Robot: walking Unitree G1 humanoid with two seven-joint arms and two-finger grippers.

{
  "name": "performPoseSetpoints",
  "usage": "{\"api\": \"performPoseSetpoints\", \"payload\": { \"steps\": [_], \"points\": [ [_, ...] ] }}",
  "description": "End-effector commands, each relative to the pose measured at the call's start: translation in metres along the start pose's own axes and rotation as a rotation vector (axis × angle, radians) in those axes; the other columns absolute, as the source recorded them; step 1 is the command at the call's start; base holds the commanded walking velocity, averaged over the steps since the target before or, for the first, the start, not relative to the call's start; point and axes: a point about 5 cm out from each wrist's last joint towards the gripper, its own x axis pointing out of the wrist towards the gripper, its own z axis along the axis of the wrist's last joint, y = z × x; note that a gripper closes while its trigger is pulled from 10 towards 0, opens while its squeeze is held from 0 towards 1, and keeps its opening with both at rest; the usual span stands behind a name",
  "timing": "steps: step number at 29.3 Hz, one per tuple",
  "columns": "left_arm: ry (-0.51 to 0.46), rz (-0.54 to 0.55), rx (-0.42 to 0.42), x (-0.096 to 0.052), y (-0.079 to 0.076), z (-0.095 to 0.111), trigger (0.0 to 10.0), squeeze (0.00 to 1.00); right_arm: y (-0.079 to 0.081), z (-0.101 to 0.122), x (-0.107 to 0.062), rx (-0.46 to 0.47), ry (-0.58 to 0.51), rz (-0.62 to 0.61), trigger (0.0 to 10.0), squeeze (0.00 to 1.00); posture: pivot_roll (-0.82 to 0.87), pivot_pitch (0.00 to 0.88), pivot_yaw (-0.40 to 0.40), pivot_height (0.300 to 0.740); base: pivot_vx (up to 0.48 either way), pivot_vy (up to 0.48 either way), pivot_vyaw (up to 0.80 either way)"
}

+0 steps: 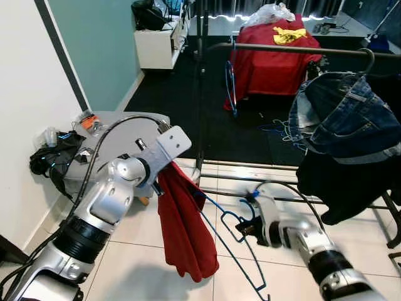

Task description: Hang hanger

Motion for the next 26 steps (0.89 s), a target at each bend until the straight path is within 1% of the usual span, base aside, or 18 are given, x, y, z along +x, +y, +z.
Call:
{"api": "performPoseSetpoints", "payload": {
  "steps": [1, 2, 4, 5, 6, 8, 9, 11, 12, 13, 14, 16, 18, 21, 22, 23, 25, 26],
  "points": [
    [-0.009, 0.036, 0.011, -0.004, 0.008, 0.000, 10.0, 0.00, -0.004, -0.011, 0.000, 0.119, -0.022, -0.038, 10.0, 0.00, 0.02, 0.074, 0.027, 0.740, 0.000, 0.000, 0.00],
    [-0.009, 0.036, 0.011, -0.004, 0.008, 0.000, 10.0, 0.00, -0.004, -0.011, 0.000, 0.119, -0.022, -0.038, 10.0, 0.00, 0.02, 0.074, 0.027, 0.740, 0.000, 0.000, 0.00],
    [-0.038, 0.022, 0.011, -0.004, 0.007, 0.004, 10.0, 0.00, -0.010, -0.005, -0.001, 0.332, -0.164, -0.069, 10.0, 0.00, 0.02, 0.073, 0.030, 0.740, 0.000, 0.000, 0.00],
    [-0.038, 0.022, 0.011, -0.004, 0.007, 0.004, 10.0, 0.00, -0.010, -0.005, -0.001, 0.332, -0.164, -0.069, 10.0, 0.00, 0.02, 0.073, 0.030, 0.740, 0.000, 0.000, 0.00],
    [-0.057, 0.011, 0.015, -0.005, 0.005, 0.006, 10.0, 0.00, -0.013, -0.001, -0.002, 0.451, -0.237, -0.080, 10.0, 0.00, 0.02, 0.072, 0.032, 0.740, 0.000, 0.000, 0.00],
    [-0.057, 0.011, 0.015, -0.005, 0.005, 0.006, 10.0, 0.00, -0.013, -0.001, -0.002, 0.451, -0.237, -0.080, 10.0, 0.00, 0.02, 0.072, 0.032, 0.740, 0.000, 0.000, 0.00],
    [-0.083, -0.005, 0.021, -0.005, 0.001, 0.009, 10.0, 0.00, -0.016, 0.003, -0.004, 0.584, -0.299, -0.089, 10.0, 0.00, 0.02, 0.071, 0.033, 0.740, 0.000, 0.000, 0.00],
    [-0.144, -0.029, 0.042, -0.008, -0.006, 0.016, 10.0, 0.00, -0.024, 0.011, -0.008, 1.001, -0.456, -0.079, 10.0, 0.00, 0.02, 0.068, 0.028, 0.740, 0.000, 0.000, 0.00],
    [-0.144, -0.029, 0.042, -0.008, -0.006, 0.016, 10.0, 0.00, -0.024, 0.011, -0.008, 1.001, -0.456, -0.079, 10.0, 0.00, 0.02, 0.068, 0.028, 0.740, 0.000, 0.000, 0.00],
    [-0.159, -0.031, 0.047, -0.009, -0.008, 0.017, 10.0, 0.00, -0.025, 0.013, -0.008, 1.129, -0.491, -0.062, 10.0, 0.00, 0.02, 0.068, 0.028, 0.740, 0.000, 0.000, 0.00],
    [-0.159, -0.031, 0.047, -0.009, -0.008, 0.017, 10.0, 0.00, -0.025, 0.013, -0.008, 1.129, -0.491, -0.062, 10.0, 0.00, 0.02, 0.068, 0.028, 0.740, 0.000, 0.000, 0.00],
    [-0.178, -0.022, 0.062, -0.011, -0.009, 0.018, 10.0, 0.00, -0.022, 0.013, -0.005, 1.232, -0.508, -0.048, 10.0, 0.00, 0.03, 0.065, 0.027, 0.740, 0.000, 0.000, 0.00],
    [-0.178, -0.022, 0.062, -0.011, -0.009, 0.018, 10.0, 0.00, -0.022, 0.013, -0.005, 1.232, -0.508, -0.048, 10.0, 0.00, 0.03, 0.065, 0.027, 0.740, 0.000, 0.000, 0.00],
    [-0.210, -0.015, 0.065, -0.015, -0.011, 0.019, 10.0, 0.00, -0.019, 0.017, -0.002, 1.357, -0.553, -0.050, 10.0, 0.00, 0.03, 0.059, 0.031, 0.740, 0.000, 0.000, 0.00],
    [-0.210, -0.015, 0.065, -0.015, -0.011, 0.019, 10.0, 0.00, -0.019, 0.017, -0.002, 1.357, -0.553, -0.050, 10.0, 0.00, 0.03, 0.059, 0.031, 0.740, 0.000, 0.000, 0.00],
    [-0.220, -0.013, 0.071, -0.016, -0.012, 0.019, 10.0, 0.00, -0.018, 0.020, -0.001, 1.383, -0.563, -0.045, 10.0, 0.00, 0.03, 0.058, 0.032, 0.740, 0.000, 0.000, 0.00],
    [-0.227, -0.011, 0.095, -0.016, -0.014, 0.019, 10.0, 0.00, -0.018, 0.025, -0.001, 1.365, -0.567, -0.052, 10.0, 0.00, 0.03, 0.056, 0.032, 0.740, 0.000, 0.000, 0.00],
    [-0.226, -0.011, 0.116, -0.017, -0.015, 0.017, 10.0, 0.00, -0.016, 0.034, -0.002, 1.279, -0.572, -0.049, 10.0, 0.00, 0.03, 0.055, 0.033, 0.740, 0.000, 0.000, 0.00]
  ]
}}
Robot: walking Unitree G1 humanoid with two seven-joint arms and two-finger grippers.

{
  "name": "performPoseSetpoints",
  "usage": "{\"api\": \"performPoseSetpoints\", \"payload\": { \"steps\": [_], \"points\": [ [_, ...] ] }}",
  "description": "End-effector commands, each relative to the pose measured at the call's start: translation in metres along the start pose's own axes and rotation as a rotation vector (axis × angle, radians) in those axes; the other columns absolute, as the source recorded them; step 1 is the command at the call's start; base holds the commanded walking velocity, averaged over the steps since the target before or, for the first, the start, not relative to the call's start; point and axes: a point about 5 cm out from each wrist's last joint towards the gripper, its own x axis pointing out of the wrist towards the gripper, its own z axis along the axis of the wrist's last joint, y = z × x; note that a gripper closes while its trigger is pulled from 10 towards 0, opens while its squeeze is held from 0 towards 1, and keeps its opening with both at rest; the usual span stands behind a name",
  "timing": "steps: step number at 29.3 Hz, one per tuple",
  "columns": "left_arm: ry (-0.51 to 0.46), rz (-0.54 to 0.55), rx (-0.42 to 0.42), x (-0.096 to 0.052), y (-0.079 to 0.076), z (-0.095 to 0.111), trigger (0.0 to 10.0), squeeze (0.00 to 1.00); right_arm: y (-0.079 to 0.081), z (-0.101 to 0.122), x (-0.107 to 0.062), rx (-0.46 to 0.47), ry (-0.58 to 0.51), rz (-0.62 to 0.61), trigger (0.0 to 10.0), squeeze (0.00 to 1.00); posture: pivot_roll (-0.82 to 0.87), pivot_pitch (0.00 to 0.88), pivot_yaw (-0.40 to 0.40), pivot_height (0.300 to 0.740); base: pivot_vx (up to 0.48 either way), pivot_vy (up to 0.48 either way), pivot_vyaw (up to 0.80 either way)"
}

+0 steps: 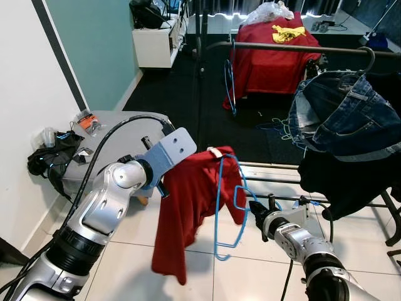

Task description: Hang hanger

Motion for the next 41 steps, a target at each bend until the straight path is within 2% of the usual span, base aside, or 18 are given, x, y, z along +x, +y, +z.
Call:
{"api": "performPoseSetpoints", "payload": {
  "steps": [1, 4, 5, 8, 9, 11, 14, 15, 16, 18, 19, 20, 22, 28, 34, 36, 37, 41],
  "points": [
    [-0.026, 0.011, 0.050, -0.003, -0.001, 0.003, 10.0, 0.00, 0.008, 0.004, 0.001, -0.046, -0.029, 0.005, 10.0, 0.00, 0.03, 0.055, 0.033, 0.740, 0.000, 0.000, 0.00],
    [-0.024, 0.006, 0.065, -0.005, -0.004, 0.001, 10.0, 0.00, 0.029, 0.001, 0.004, -0.235, -0.003, 0.074, 10.0, 0.00, 0.03, 0.053, 0.033, 0.740, 0.000, 0.000, 0.00],
    [-0.029, 0.010, 0.063, -0.004, -0.004, 0.002, 10.0, 0.00, 0.038, 0.000, 0.004, -0.354, 0.006, 0.093, 10.0, 0.00, 0.03, 0.054, 0.035, 0.740, 0.000, 0.000, 0.00],
    [-0.029, 0.010, 0.063, -0.004, -0.004, 0.002, 10.0, 0.00, 0.038, 0.000, 0.004, -0.354, 0.006, 0.093, 10.0, 0.00, 0.03, 0.054, 0.035, 0.740, 0.000, 0.000, 0.00],
    [-0.039, 0.016, 0.065, -0.005, -0.004, 0.003, 10.0, 0.00, 0.052, 0.002, 0.006, -0.214, -0.023, 0.133, 10.0, 0.00, 0.03, 0.053, 0.034, 0.740, 0.000, 0.000, 0.00],
    [-0.053, 0.020, 0.079, -0.004, -0.003, 0.005, 10.0, 0.00, 0.059, 0.007, 0.006, -0.237, -0.041, 0.128, 10.0, 0.00, 0.03, 0.054, 0.034, 0.740, 0.000, 0.000, 0.00],
    [-0.053, 0.020, 0.079, -0.004, -0.003, 0.005, 10.0, 0.00, 0.059, 0.007, 0.006, -0.237, -0.041, 0.128, 10.0, 0.00, 0.03, 0.054, 0.034, 0.740, 0.000, 0.000, 0.00],
    [-0.060, 0.021, 0.088, -0.004, -0.003, 0.006, 10.0, 0.00, 0.067, 0.011, 0.004, -0.695, -0.035, 0.095, 10.0, 0.00, 0.03, 0.058, 0.037, 0.740, 0.000, 0.000, 0.00],
    [-0.060, 0.021, 0.088, -0.004, -0.003, 0.006, 10.0, 0.00, 0.067, 0.011, 0.004, -0.695, -0.035, 0.095, 10.0, 0.00, 0.03, 0.058, 0.037, 0.740, 0.000, 0.000, 0.00],
    [-0.050, 0.018, 0.108, -0.004, 0.000, 0.003, 10.0, 0.00, 0.070, 0.002, 0.000, -1.505, 0.111, 0.106, 10.0, 0.00, 0.03, 0.062, 0.040, 0.740, 0.000, 0.000, 0.00],
    [-0.050, 0.018, 0.108, -0.004, 0.000, 0.003, 10.0, 0.00, 0.070, 0.002, 0.000, -1.505, 0.111, 0.106, 10.0, 0.00, 0.03, 0.062, 0.040, 0.740, 0.000, 0.000, 0.00],
    [-0.043, 0.017, 0.115, -0.004, 0.001, 0.002, 10.0, 0.00, 0.068, -0.003, -0.002, -1.700, 0.185, 0.125, 10.0, 0.00, 0.03, 0.062, 0.040, 0.740, 0.000, 0.000, 0.00],
    [-0.017, 0.008, 0.140, -0.002, 0.005, -0.002, 10.0, 0.00, 0.070, -0.008, -0.014, -2.004, 0.364, 0.267, 10.0, 0.00, 0.02, 0.064, 0.036, 0.740, 0.000, 0.000, 0.00],
    [0.021, 0.017, 0.092, 0.003, 0.014, -0.003, 10.0, 0.00, 0.067, -0.019, -0.025, -2.178, 0.481, 0.452, 10.0, 0.00, 0.02, 0.066, 0.037, 0.740, 0.000, 0.000, 0.00],
    [0.069, 0.015, 0.026, 0.004, 0.016, -0.008, 10.0, 0.00, 0.064, -0.024, -0.034, -2.194, 0.549, 0.540, 10.0, 0.00, 0.02, 0.069, 0.037, 0.740, 0.000, 0.000, 0.00],
    [0.083, 0.017, 0.013, 0.005, 0.016, -0.010, 10.0, 0.00, 0.064, -0.024, -0.035, -2.183, 0.556, 0.546, 10.0, 0.00, 0.02, 0.069, 0.037, 0.740, 0.000, 0.000, 0.00],
    [0.098, 0.005, -0.007, 0.005, 0.015, -0.012, 10.0, 0.00, 0.060, -0.019, -0.037, -2.233, 0.597, 0.502, 10.0, 0.00, 0.02, 0.069, 0.038, 0.740, 0.000, 0.000, 0.00],
    [0.052, -0.060, -0.072, 0.005, 0.007, -0.002, 10.0, 0.00, 0.063, -0.013, -0.030, -2.243, 0.512, 0.441, 10.0, 0.00, 0.02, 0.069, 0.042, 0.740, 0.000, 0.000, 0.00]
  ]
}}
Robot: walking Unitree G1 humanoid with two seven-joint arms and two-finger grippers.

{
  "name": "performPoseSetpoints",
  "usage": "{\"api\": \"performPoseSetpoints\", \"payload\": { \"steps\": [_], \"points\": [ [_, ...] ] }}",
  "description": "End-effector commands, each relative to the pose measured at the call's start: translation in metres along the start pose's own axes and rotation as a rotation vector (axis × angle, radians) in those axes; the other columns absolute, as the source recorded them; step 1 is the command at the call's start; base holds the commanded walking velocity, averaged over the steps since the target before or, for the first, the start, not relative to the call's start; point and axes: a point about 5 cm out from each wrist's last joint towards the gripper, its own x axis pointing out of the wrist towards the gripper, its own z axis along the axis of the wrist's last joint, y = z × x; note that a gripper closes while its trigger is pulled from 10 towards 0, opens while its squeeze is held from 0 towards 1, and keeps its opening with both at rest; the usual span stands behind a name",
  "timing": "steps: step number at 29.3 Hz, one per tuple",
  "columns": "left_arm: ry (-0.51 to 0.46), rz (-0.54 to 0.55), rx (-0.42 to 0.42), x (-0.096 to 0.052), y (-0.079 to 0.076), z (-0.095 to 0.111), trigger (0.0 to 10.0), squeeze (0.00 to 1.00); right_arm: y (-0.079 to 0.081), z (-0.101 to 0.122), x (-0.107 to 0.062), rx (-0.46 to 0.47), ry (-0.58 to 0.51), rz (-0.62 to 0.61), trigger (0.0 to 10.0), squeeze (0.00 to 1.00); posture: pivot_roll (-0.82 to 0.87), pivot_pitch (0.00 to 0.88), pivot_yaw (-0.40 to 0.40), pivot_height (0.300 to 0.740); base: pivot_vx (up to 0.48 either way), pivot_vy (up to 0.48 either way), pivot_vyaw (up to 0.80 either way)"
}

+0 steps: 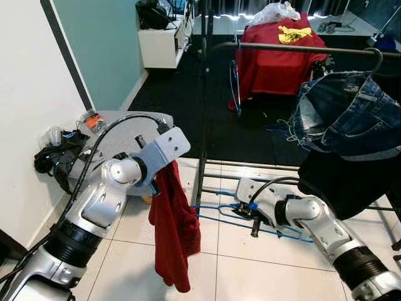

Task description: Hang hanger

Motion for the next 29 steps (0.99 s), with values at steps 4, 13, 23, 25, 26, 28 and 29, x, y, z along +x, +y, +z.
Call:
{"api": "performPoseSetpoints", "payload": {
  "steps": [4, 13, 23, 25, 26, 28, 29],
  "points": [
    [-0.062, -0.075, 0.037, -0.001, -0.016, 0.013, 10.0, 0.00, -0.018, 0.012, 0.004, 0.044, -0.052, -0.130, 10.0, 0.00, 0.02, 0.066, 0.045, 0.740, 0.000, 0.000, 0.00],
    [-0.012, -0.104, 0.112, 0.005, -0.036, -0.001, 10.0, 0.00, -0.021, 0.027, 0.004, 0.027, -0.065, -0.073, 10.0, 0.00, 0.01, 0.069, 0.039, 0.740, 0.000, 0.000, 0.00],
    [0.014, -0.079, 0.123, 0.006, -0.035, -0.006, 10.0, 0.00, -0.003, 0.023, 0.006, -0.036, -0.012, 0.150, 10.0, 0.00, 0.02, 0.071, 0.036, 0.740, 0.000, 0.000, 0.00],
    [0.012, -0.058, 0.129, 0.005, -0.030, -0.005, 10.0, 0.00, 0.001, 0.017, 0.007, -0.069, 0.026, 0.169, 10.0, 0.00, 0.02, 0.070, 0.037, 0.740, 0.000, 0.000, 0.00],
    [0.008, -0.044, 0.131, 0.005, -0.026, -0.004, 10.0, 0.00, 0.003, 0.014, 0.008, -0.074, 0.048, 0.183, 10.0, 0.00, 0.02, 0.069, 0.038, 0.740, 0.000, 0.000, 0.00],
    [0.000, -0.037, 0.142, 0.005, -0.024, -0.003, 10.0, 0.00, 0.008, 0.011, 0.007, -0.104, 0.072, 0.228, 10.0, 0.00, 0.02, 0.069, 0.040, 0.740, 0.000, 0.000, 0.00],
    [-0.003, -0.032, 0.149, 0.005, -0.023, -0.003, 10.0, 0.00, 0.007, 0.011, 0.008, -0.113, 0.063, 0.221, 10.0, 0.00, 0.02, 0.068, 0.041, 0.740, 0.000, 0.000, 0.00]
  ]
}}
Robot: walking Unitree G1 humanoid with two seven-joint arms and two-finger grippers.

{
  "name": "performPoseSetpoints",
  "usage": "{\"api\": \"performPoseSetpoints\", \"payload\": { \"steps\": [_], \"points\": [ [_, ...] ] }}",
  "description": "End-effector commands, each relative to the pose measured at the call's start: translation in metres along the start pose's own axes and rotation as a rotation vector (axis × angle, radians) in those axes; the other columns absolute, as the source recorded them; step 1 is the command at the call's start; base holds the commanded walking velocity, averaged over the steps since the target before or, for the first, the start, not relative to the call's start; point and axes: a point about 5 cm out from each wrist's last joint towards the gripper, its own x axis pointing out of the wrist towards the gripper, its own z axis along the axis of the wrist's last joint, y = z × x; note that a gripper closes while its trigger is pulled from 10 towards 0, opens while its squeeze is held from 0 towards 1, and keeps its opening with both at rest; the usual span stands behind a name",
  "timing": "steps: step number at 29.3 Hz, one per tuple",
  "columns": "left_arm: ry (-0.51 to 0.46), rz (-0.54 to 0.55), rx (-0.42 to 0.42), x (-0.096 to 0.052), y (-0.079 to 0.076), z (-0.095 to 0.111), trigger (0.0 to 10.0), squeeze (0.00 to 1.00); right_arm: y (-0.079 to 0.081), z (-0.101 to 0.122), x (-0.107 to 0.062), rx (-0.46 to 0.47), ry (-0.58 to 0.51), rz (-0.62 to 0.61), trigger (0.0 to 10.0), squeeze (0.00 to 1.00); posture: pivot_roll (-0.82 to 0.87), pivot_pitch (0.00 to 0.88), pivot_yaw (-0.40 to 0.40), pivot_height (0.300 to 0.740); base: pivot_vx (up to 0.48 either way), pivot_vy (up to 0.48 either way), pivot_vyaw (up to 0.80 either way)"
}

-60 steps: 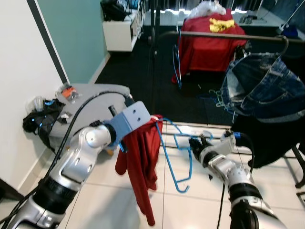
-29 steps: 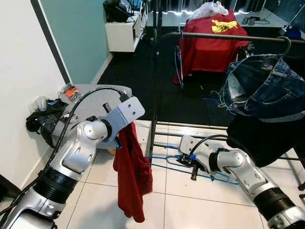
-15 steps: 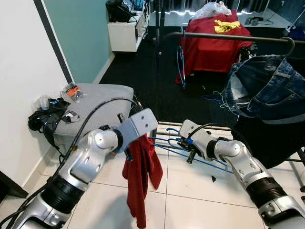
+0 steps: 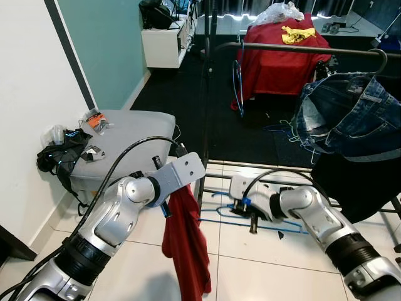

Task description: Hang hanger

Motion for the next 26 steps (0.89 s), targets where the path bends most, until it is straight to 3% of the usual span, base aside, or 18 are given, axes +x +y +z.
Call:
{"api": "performPoseSetpoints", "payload": {
  "steps": [1, 7, 9, 12, 14, 17, 22, 24, 26],
  "points": [
    [0.002, 0.041, 0.023, -0.002, 0.009, -0.001, 10.0, 0.00, 0.003, 0.001, 0.002, -0.034, 0.000, 0.017, 10.0, 0.00, 0.02, 0.068, 0.041, 0.740, 0.000, 0.000, 0.00],
    [0.052, 0.049, 0.117, -0.005, 0.015, -0.016, 10.0, 0.00, 0.006, -0.004, -0.014, -0.052, 0.023, 0.101, 10.0, 0.00, 0.02, 0.065, 0.041, 0.740, 0.000, 0.000, 0.00],
    [0.063, 0.045, 0.135, -0.009, 0.017, -0.021, 10.0, 0.00, 0.001, -0.017, -0.025, -0.161, 0.138, 0.072, 10.0, 0.00, 0.01, 0.062, 0.040, 0.740, 0.000, 0.000, 0.00],
    [0.062, 0.045, 0.135, -0.010, 0.018, -0.022, 10.0, 0.00, -0.001, -0.023, -0.030, -0.214, 0.195, 0.065, 10.0, 0.00, 0.01, 0.061, 0.040, 0.740, 0.000, 0.000, 0.00],
    [0.061, 0.053, 0.140, -0.010, 0.019, -0.022, 10.0, 0.00, -0.002, -0.025, -0.032, -0.198, 0.192, 0.047, 10.0, 0.00, 0.02, 0.057, 0.037, 0.740, 0.000, 0.000, 0.00],
    [0.051, 0.068, 0.153, -0.008, 0.021, -0.021, 10.0, 0.00, -0.001, -0.013, -0.030, -0.038, 0.016, 0.021, 10.0, 0.00, 0.01, 0.052, 0.038, 0.740, 0.000, 0.000, 0.00],
    [0.038, 0.069, 0.164, -0.007, 0.021, -0.019, 10.0, 0.00, 0.001, -0.007, -0.029, -0.056, -0.023, 0.033, 10.0, 0.00, 0.01, 0.048, 0.040, 0.740, 0.000, 0.000, 0.00],
    [0.013, 0.060, 0.178, -0.006, 0.020, -0.015, 10.0, 0.00, 0.005, -0.004, -0.025, -0.261, -0.019, 0.050, 10.0, 0.00, 0.02, 0.042, 0.043, 0.740, 0.000, 0.000, 0.00],
    [0.003, 0.055, 0.184, -0.005, 0.020, -0.014, 10.0, 0.00, 0.008, -0.003, -0.023, -0.316, -0.026, 0.066, 10.0, 0.00, 0.02, 0.042, 0.043, 0.740, 0.000, 0.000, 0.00]
  ]
}}
